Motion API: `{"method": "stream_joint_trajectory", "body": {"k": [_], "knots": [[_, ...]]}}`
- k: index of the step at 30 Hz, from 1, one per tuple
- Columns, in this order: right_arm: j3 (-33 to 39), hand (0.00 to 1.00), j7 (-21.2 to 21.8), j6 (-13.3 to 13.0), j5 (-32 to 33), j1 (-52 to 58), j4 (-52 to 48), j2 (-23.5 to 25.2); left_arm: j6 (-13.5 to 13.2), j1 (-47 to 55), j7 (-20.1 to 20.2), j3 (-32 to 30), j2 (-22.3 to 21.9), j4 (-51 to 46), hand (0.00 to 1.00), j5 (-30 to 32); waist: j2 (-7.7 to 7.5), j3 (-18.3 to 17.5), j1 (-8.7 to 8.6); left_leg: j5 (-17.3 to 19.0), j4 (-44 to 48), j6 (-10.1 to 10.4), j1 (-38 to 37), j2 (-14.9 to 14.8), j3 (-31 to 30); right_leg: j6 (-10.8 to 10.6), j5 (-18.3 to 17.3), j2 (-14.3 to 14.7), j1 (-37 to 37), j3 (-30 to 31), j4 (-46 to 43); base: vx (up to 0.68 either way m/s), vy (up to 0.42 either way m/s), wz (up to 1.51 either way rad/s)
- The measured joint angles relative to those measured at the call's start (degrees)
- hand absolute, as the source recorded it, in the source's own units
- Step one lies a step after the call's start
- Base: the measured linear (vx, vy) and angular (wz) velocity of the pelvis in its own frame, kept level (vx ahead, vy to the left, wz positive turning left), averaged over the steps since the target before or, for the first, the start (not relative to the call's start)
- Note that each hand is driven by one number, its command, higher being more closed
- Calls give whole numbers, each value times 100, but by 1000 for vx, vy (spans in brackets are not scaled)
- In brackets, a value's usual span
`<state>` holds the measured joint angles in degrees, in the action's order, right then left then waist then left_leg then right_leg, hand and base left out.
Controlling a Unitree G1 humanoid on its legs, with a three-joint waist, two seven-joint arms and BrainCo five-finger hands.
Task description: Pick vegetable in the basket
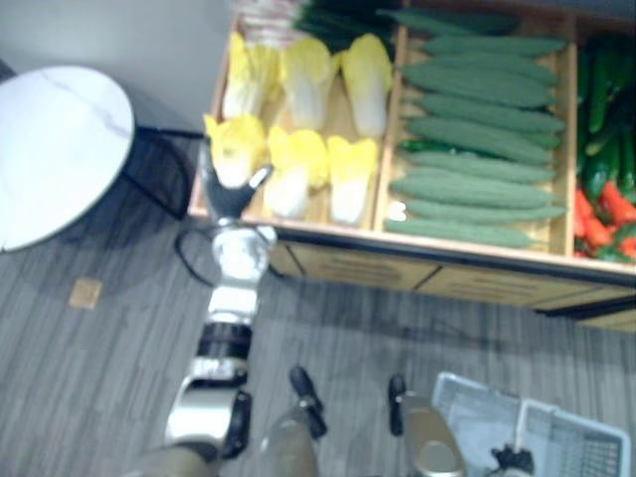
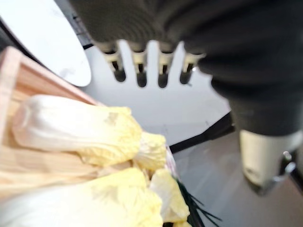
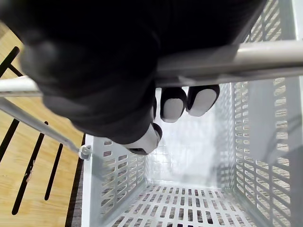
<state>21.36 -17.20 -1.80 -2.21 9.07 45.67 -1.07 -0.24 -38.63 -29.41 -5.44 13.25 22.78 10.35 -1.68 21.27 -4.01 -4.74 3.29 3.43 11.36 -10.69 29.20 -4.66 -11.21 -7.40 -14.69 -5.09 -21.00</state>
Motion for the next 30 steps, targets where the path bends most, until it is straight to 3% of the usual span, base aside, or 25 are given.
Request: {"method": "stream_joint_trajectory", "body": {"k": [10, 12, 29, 30], "knots": [[-229, 100, -115, -8, 58, -109, -322, 155, 83, -1173, -14, 10, 44, 450, 0, 221, -117, 84, 13, -131, -147, -54, 219, 59, 364, -44, 153, -29, -355, 184, 111, 70, 12, -11], [-390, 100, -125, -19, 74, -198, -458, 108, 101, -1405, -14, 1, 44, 628, 0, 222, -116, 239, 28, -131, -148, -53, 259, 58, 467, -43, 205, -28, -437, 249, 118, 26, 2, -13], [-573, 100, -305, -17, 97, -587, -585, -44, 459, -1759, 252, -702, -176, 1822, 0, 223, -69, 448, 101, -128, -126, -54, 584, 49, 668, -81, 375, -16, -822, 417, 228, 16, -9, -6], [-574, 100, -319, -10, 100, -622, -585, -60, 476, -1771, 363, -777, -176, 1926, 100, 224, -72, 494, 96, -129, -124, -55, 580, 51, 675, -83, 376, -20, -822, 422, 227, 36, -24, 0]]}}
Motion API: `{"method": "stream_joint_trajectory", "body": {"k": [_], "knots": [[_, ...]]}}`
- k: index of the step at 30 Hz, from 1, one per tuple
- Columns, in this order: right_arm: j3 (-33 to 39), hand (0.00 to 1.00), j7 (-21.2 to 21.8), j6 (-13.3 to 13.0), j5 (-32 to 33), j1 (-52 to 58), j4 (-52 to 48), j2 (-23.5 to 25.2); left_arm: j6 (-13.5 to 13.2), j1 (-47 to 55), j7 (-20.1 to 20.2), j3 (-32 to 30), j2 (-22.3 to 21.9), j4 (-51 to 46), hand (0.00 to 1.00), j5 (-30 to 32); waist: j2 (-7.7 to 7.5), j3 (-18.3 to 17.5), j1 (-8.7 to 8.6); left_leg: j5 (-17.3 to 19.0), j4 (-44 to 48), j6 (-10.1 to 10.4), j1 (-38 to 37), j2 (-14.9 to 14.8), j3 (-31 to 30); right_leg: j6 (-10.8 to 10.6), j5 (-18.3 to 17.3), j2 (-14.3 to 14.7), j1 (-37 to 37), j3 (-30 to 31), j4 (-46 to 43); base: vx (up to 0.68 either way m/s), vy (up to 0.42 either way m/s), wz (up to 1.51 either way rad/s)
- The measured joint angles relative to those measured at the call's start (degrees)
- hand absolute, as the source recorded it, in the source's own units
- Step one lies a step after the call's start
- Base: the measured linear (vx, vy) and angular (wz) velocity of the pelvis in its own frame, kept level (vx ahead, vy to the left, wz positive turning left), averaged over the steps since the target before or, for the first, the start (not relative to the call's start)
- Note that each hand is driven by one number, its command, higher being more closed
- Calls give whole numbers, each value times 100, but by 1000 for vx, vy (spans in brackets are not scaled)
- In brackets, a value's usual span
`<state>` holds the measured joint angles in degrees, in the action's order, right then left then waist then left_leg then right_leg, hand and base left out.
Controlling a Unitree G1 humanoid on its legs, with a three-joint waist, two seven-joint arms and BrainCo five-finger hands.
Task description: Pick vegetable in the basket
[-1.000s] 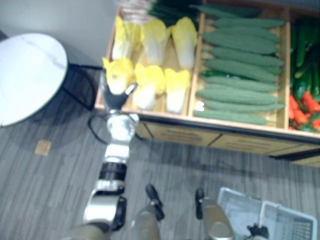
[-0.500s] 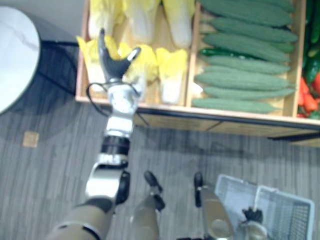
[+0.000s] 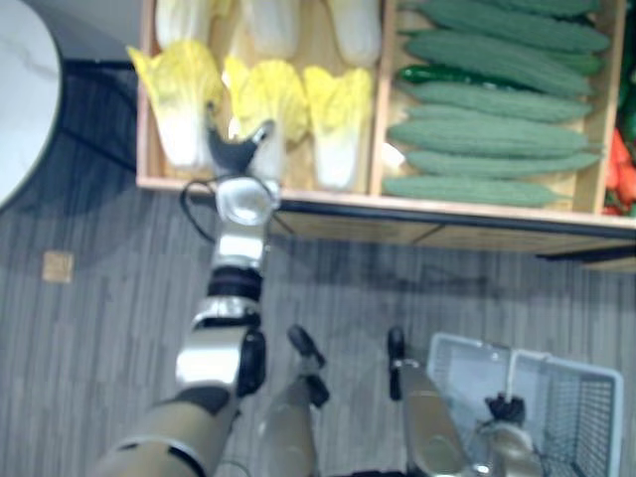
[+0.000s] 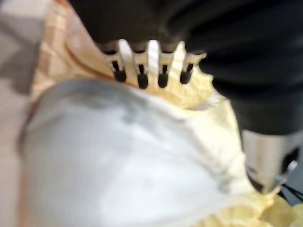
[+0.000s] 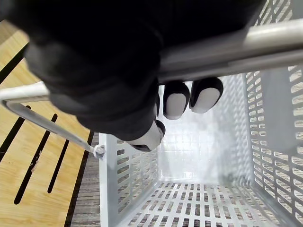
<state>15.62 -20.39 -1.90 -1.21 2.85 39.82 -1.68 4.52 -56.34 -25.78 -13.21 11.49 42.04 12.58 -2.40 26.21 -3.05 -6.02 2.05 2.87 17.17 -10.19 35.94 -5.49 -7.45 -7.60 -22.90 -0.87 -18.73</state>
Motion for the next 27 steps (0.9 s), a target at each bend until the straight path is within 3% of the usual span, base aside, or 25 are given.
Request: {"method": "stream_joint_trajectory", "body": {"k": [4, 13, 16, 22, 27], "knots": [[-3, 100, -10, 4, 1, -91, -5, -51, -22, -56, 121, -108, 36, 0, 100, 346, 6, 34, 12, -1, 2, -3, 57, -7, 69, 0, 0, 14, -112, 64, -18, 51, -28, -7], [-83, 100, 11, -16, 6, -377, -166, -285, -17, -597, 300, -298, 675, 124, 100, 637, -24, 177, 18, -41, 0, -58, 426, -106, 342, -9, 315, 150, -517, 318, 287, 45, -16, -16], [-96, 100, 66, -18, 17, -379, -271, -290, -8, -785, 468, -249, 683, 155, 100, 671, -53, 197, -4, -41, 0, -59, 470, -111, 409, -19, 382, 163, -583, 384, 335, 57, 1, -13], [-121, 100, 112, -101, 194, -380, -297, -289, -13, -859, 440, -7, 699, 159, 100, 886, -58, 208, -76, -40, 3, -60, 441, -135, 438, -26, 461, 184, -515, 406, 452, 60, -12, -3], [-317, 100, 245, -126, 247, -253, -298, -275, 64, -728, 391, 537, 455, 166, 100, 874, -71, 203, -112, 56, 2, -51, -122, -143, 445, -28, 462, 171, 106, 360, 561, 97, -20, -1]]}}
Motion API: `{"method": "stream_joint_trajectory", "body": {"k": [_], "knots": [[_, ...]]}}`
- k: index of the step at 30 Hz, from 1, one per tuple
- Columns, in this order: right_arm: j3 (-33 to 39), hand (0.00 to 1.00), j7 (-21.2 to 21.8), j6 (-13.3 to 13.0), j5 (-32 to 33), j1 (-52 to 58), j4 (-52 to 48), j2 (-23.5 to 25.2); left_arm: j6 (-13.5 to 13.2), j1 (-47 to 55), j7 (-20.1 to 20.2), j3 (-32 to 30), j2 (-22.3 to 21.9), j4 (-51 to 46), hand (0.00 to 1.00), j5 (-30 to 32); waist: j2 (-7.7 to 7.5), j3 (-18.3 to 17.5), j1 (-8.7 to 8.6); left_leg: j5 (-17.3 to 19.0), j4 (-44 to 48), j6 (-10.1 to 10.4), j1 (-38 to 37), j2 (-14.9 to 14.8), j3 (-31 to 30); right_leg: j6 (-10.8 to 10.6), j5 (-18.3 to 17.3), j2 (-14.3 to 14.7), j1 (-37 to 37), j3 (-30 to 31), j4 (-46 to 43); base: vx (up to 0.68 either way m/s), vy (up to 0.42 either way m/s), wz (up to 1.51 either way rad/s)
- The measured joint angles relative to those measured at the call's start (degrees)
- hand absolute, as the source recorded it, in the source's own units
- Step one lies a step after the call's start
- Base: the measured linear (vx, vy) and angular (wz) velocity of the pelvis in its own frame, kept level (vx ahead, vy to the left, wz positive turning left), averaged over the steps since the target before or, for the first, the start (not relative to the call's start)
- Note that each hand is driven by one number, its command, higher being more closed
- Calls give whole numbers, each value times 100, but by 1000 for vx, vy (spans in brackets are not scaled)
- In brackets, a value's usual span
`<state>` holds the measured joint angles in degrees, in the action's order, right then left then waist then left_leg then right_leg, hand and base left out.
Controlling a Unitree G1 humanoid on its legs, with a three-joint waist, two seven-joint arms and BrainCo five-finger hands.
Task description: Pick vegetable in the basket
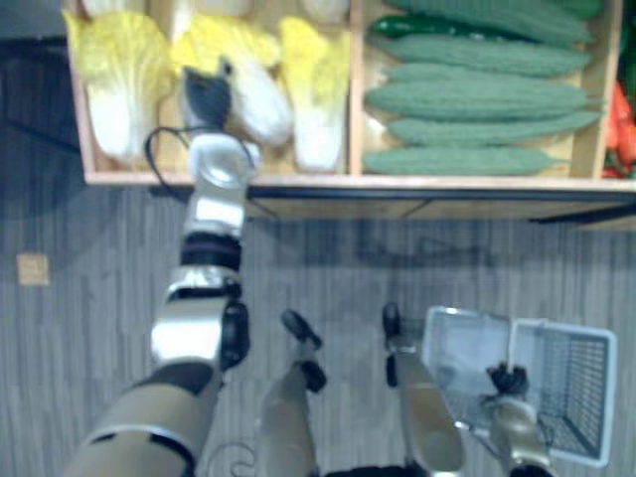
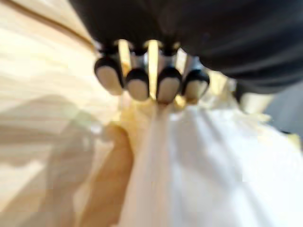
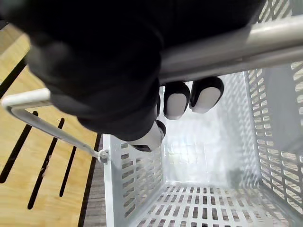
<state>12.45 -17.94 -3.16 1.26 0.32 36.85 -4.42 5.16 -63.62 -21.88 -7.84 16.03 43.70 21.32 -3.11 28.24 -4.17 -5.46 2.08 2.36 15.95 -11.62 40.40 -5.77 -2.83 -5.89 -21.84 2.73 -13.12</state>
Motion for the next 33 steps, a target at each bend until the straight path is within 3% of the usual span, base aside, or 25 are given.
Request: {"method": "stream_joint_trajectory", "body": {"k": [5, 10, 12, 13, 15, 17, 18, 20, 23, 26, 28, 29, 30, 31, 32, 33], "knots": [[-157, 100, 127, -21, -1, 231, 42, 109, -6, 454, -227, 164, -101, -314, 100, 5, -54, -85, 4, 297, 7, 45, -712, -7, 188, -2, -3, -52, 774, -81, 255, 64, 2, -12], [199, 100, 236, -76, -8, 354, 707, 276, -21, 958, -272, 473, -96, -389, 100, 2, -50, -516, -32, 259, -49, 41, -1127, 60, 100, -1, -3, -72, 1228, -235, 342, 106, 7, 6], [320, 100, 257, -68, -6, 419, 986, 273, -23, 1345, -281, 539, -45, -680, 100, 4, -37, -843, -42, 261, -62, 38, -1171, 101, -4, -1, -2, -70, 1339, -225, 459, 107, -2, 2], [335, 100, 271, -65, -3, 445, 1134, 265, -24, 1568, -293, 542, 12, -994, 100, 5, -42, -935, -38, 270, -26, 33, -1222, 137, -175, 2, 1, -34, 1442, -211, 508, 105, -41, 6], [335, 100, 312, -59, 4, 458, 1247, 253, -26, 2027, -370, 528, 248, -1727, 100, 9, -46, -984, -34, 376, 319, 65, -1198, 115, -1158, 6, 4, -16, 1559, -25, 493, 102, -89, -18], [323, 100, 390, -51, -10, 456, 1263, 114, -27, 2738, -558, 266, 408, -2503, 100, 214, 114, -1118, 24, 859, 701, 352, -1220, 20, -2321, 5, 4, 128, 1613, 322, 495, 66, -89, -77], [324, 100, 427, -47, -30, 462, 1292, 50, -28, 2880, -616, 220, 404, -2628, 100, 291, 180, -1186, 25, 995, 742, 442, -1242, -9, -2473, 5, 4, 172, 1605, 393, 502, 22, 3, -75], [371, 100, 466, -1, -70, 564, 1304, -57, -28, 3106, -695, 279, 393, -2776, 100, 616, 235, -1382, -29, 1165, 641, 520, -1355, 42, -2525, -51, 37, 161, 1601, 510, 537, -32, 80, -40], [488, 100, 458, 16, -80, 857, 1099, 113, -14, 3400, -724, 596, 379, -3160, 100, 1183, 67, -1668, -44, 1061, 292, 496, -1634, 218, -2286, -139, 90, 55, 1642, 780, 707, -59, 55, -38], [453, 100, 439, 23, -125, 1088, 693, 172, -75, 3539, -746, 1128, 317, -3694, 100, 1814, 36, -1709, -82, 1007, 186, 464, -1783, 311, -2051, -201, 204, 9, 1601, 1042, 717, -61, 31, -37], [374, 100, 403, 26, -142, 1111, 499, 167, -202, 3709, -762, 1395, 198, -3832, 100, 2002, 35, -1712, -210, 1008, 213, 459, -1826, 295, -1959, -168, 375, 0, 1599, 931, 779, -99, 14, -40], [275, 100, 351, 31, -152, 1104, 352, 158, -321, 3849, -764, 1533, 38, -3854, 100, 2008, 48, -1722, -217, 1005, 223, 443, -1834, 225, -1812, 13, 603, 23, 1530, 503, 867, -88, -4, -71], [205, 100, 282, 40, -279, 1075, 155, 165, -372, 4032, -738, 1644, -158, -3878, 100, 2005, 100, -1757, -181, 947, 184, 341, -1805, 51, -1572, 567, 744, 18, 1591, -104, 1230, -96, -45, -85], [138, 100, 244, 44, -334, 1052, 36, 160, -404, 4135, -708, 1688, -241, -3918, 100, 2005, 99, -1754, -180, 925, 202, 348, -1812, 22, -1423, 907, 529, -50, 1596, -596, 1239, -93, -30, -103], [23, 100, 191, 70, -393, 983, -180, 141, -472, 4442, -656, 1758, -401, -3987, 100, 2002, 89, -1755, -183, 926, 249, 349, -1872, -17, -1142, 1063, 278, -353, 1333, -1614, 711, -102, -6, -105], [-82, 100, 181, 68, -561, 1019, -376, 139, -521, 4769, -567, 1896, -506, -4008, 100, 1999, -16, -1768, -187, 1044, 396, 424, -2022, 39, -906, 1154, 364, -640, 1244, -2191, 381, -73, 50, -115]]}}
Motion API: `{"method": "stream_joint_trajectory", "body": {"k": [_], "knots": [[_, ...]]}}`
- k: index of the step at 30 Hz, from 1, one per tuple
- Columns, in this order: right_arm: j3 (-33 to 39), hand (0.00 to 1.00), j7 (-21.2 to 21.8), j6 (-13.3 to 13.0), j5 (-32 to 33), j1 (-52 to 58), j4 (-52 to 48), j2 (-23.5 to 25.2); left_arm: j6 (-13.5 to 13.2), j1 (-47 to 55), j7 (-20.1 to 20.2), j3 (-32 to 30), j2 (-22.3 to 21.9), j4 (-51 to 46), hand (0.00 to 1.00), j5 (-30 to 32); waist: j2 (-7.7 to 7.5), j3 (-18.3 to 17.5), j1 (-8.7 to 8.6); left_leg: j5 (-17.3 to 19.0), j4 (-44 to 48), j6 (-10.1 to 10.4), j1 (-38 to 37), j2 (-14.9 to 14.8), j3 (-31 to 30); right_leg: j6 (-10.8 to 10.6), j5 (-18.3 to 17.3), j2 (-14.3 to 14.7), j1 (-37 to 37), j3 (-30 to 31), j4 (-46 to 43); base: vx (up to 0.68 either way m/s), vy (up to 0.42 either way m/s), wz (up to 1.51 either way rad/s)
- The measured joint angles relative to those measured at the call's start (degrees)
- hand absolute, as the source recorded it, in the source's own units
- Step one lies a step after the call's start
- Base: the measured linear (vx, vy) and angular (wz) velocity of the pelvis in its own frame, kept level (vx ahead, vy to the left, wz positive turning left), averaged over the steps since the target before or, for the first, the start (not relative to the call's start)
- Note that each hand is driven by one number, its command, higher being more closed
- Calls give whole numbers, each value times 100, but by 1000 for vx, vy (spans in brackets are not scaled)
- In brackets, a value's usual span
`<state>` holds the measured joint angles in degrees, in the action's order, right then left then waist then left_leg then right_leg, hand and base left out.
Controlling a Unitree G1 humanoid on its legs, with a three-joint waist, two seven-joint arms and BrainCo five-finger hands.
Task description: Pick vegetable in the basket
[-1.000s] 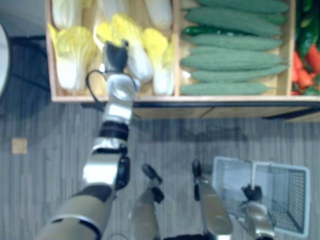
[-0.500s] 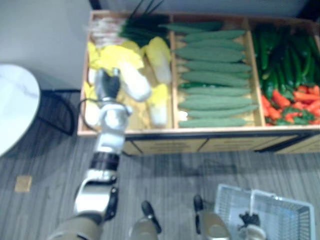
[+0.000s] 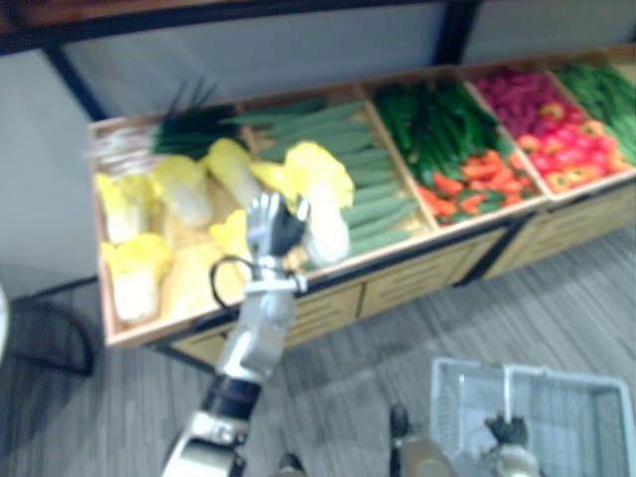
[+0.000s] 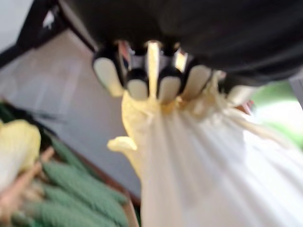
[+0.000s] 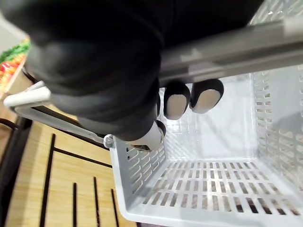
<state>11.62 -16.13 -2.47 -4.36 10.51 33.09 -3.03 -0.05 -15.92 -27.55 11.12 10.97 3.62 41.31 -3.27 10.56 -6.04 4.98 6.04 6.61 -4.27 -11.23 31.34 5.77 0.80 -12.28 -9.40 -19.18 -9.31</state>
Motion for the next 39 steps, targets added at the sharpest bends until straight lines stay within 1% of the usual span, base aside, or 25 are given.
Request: {"method": "stream_joint_trajectory", "body": {"k": [2, 3, 4, 5, 6, 7, 8, 9, 11, 13, 14, 15, 16, 17, 18, 20, 23, 26, 28, 29, 31, 32, 35, 37, 39], "knots": [[-134, 100, -8, -4, -40, -43, -369, 3, -97, 463, 153, 100, -146, -105, 100, -4, -11, -64, 0, 197, 213, 11, -114, -64, 210, 113, 200, 130, -21, 75, 51, -71, 22, -127], [-213, 100, -47, 0, -79, -235, -551, 3, -239, 637, 263, 124, -215, -136, 100, -10, 2, -85, 50, 310, 199, 90, -139, -30, 324, 481, -21, 253, -17, -127, 404, -75, 38, -164], [-227, 100, -88, 2, -100, -394, -606, -28, -293, 729, 301, 125, -268, -147, 100, -12, 229, -158, 130, 402, 56, -22, -183, -14, 499, 712, -194, 240, -13, -689, 384, -102, 98, -248], [-328, 100, -114, -3, -227, -716, -654, 10, -400, 915, 352, 92, -307, -164, 100, -17, 264, -175, 342, 358, -199, -173, -377, -19, 1019, 659, -460, -92, -176, -1685, -166, -85, 94, -224], [-425, 100, -110, -11, -260, -820, -685, 45, -436, 1001, 380, 44, -320, -130, 100, -18, 229, -189, 358, 370, -173, -155, -449, -22, 1274, 618, -443, -351, -190, -2000, -549, -54, 31, -231], [-608, 100, -110, -11, -354, -860, -804, 104, -442, 1111, 456, 24, -344, 31, 100, -17, 145, -238, 358, 386, -137, -83, -639, 17, 1650, 353, -472, -667, -22, -2430, -959, 47, -42, -165], [-761, 100, -106, -10, -472, -912, -827, 138, -445, 1237, 520, 46, -357, 78, 100, -16, 83, -275, 445, 378, -62, 11, -755, 30, 1970, -244, -322, -712, 103, -2679, -891, 126, -93, -197], [-927, 100, -75, -8, -526, -995, -874, 161, -447, 1316, 545, 34, -363, 191, 100, -15, 124, -259, 509, 370, 49, 40, -801, -79, 2248, -466, -110, -468, 56, -2461, -667, 130, -139, -160], [-1150, 100, -64, -6, -694, -911, -1118, 154, -451, 1364, 680, 231, -425, 471, 100, -12, 254, -282, 313, 370, 455, 47, -826, -411, 2401, -443, -44, 13, 65, -2187, -241, 173, -184, -114], [-1461, 100, 4, -5, -693, -907, -1211, 106, -487, 1462, 764, 332, -506, 611, 100, -21, 258, -274, 379, 363, 1686, 27, -767, -1063, 2438, -364, -44, 388, 156, -1769, 30, 137, -157, -129], [-1711, 100, 27, 13, -697, -912, -1307, 72, -502, 1561, 774, 428, -583, 629, 100, -49, 387, -249, 469, 264, 2733, -284, -612, -1630, 2093, -275, -36, 747, 343, -1498, 265, 87, -168, -151], [-1973, 100, 36, 58, -690, -916, -1311, -7, -572, 1666, 771, 498, -665, 638, 100, -77, 502, -238, 485, 349, 3689, -802, -234, -1944, 1279, -162, -122, 1037, 456, -1196, 407, 78, -144, -149], [-2096, 100, 35, 60, -686, -917, -1325, -35, -626, 1723, 768, 528, -734, 637, 100, -121, 559, -220, 513, 492, 3979, -727, 26, -1872, 693, -133, -147, 1119, 482, -1053, 431, 89, -48, -139], [-2311, 100, 39, 66, -685, -917, -1454, -45, -690, 1839, 767, 603, -831, 638, 100, -269, 594, -194, 537, 764, 4210, -382, 560, -1374, -427, -95, -174, 1197, 492, -744, 430, 128, 35, -154], [-2568, 100, 68, 66, -685, -921, -1592, -38, -693, 1945, 766, 679, -873, 642, 100, -289, 569, -168, 643, 1005, 4105, -282, 881, -900, -1013, -92, -175, 1235, 529, -421, 450, 151, 47, -156], [-2822, 100, 150, 61, -684, -921, -1708, -31, -694, 2059, 747, 781, -872, 654, 100, -290, 549, -123, 714, 1144, 3440, -285, 1155, -364, -1326, -95, -173, 1243, 700, -114, 564, 201, 71, -131], [-2916, 100, 178, 58, -668, -925, -2046, -40, -694, 2064, 700, 893, -892, 659, 100, -290, 555, -92, 794, 999, 1666, -277, 1556, 224, -1492, -155, -146, 1240, 802, 239, 712, 136, 94, -82], [-3045, 100, 203, 55, -600, -912, -2370, -61, -672, 2088, 649, 930, -926, 786, 100, -287, 567, -121, 936, 463, 1088, -499, 1438, 279, -1462, -389, -76, 1417, 996, 675, 847, 204, 116, -73], [-3052, 100, 243, 43, -570, -895, -2613, -34, -635, 1984, 666, 1123, -923, 1046, 100, -281, 384, -117, 889, 377, 773, -607, 1191, 518, -1427, -517, -463, 1182, 798, 722, 316, 251, 171, -24], [-3044, 100, 242, 43, -571, -880, -2696, -13, -609, 1971, 676, 1268, -886, 1103, 100, -278, 195, -117, 846, 377, 428, -607, 907, 732, -1349, -716, -863, 898, 582, 712, -354, 209, 102, 4], [-3008, 100, 259, 43, -573, -890, -2759, 23, -584, 1970, 700, 1406, -826, 1106, 100, -275, 15, -100, 793, 172, 85, -667, 515, 924, -1102, -913, -1211, 439, 76, 648, -1831, 294, 94, 8], [-3016, 100, 279, 45, -564, -887, -2748, 54, -537, 1970, 726, 1444, -785, 1106, 0, -274, -25, -76, 785, 76, -8, -816, 264, 988, -994, -927, -1211, 166, -161, 453, -2713, 302, 62, 4], [-3068, 100, 306, 42, -389, -895, -2753, 180, -424, 1894, 733, 1416, -632, 1112, 0, -272, -62, -67, 769, 168, -39, -885, -92, 961, -1034, -615, -1402, -225, -349, 16, -3505, 377, -29, 9], [-3091, 100, 362, -57, -194, -936, -2775, 181, -410, 1713, 727, 1343, -602, 1257, 0, -268, -44, -58, 746, 186, -76, -854, -96, 824, -1166, -570, -1430, -245, -492, -45, -3266, 253, -113, 19], [-3298, 100, 512, -130, 1, -939, -2855, 152, -257, 1403, 690, 1321, -602, 1683, 0, -263, -12, -42, 710, 303, -95, -636, -140, 559, -1278, -719, -1320, 0, -580, 191, -2132, 264, -216, 10]]}}
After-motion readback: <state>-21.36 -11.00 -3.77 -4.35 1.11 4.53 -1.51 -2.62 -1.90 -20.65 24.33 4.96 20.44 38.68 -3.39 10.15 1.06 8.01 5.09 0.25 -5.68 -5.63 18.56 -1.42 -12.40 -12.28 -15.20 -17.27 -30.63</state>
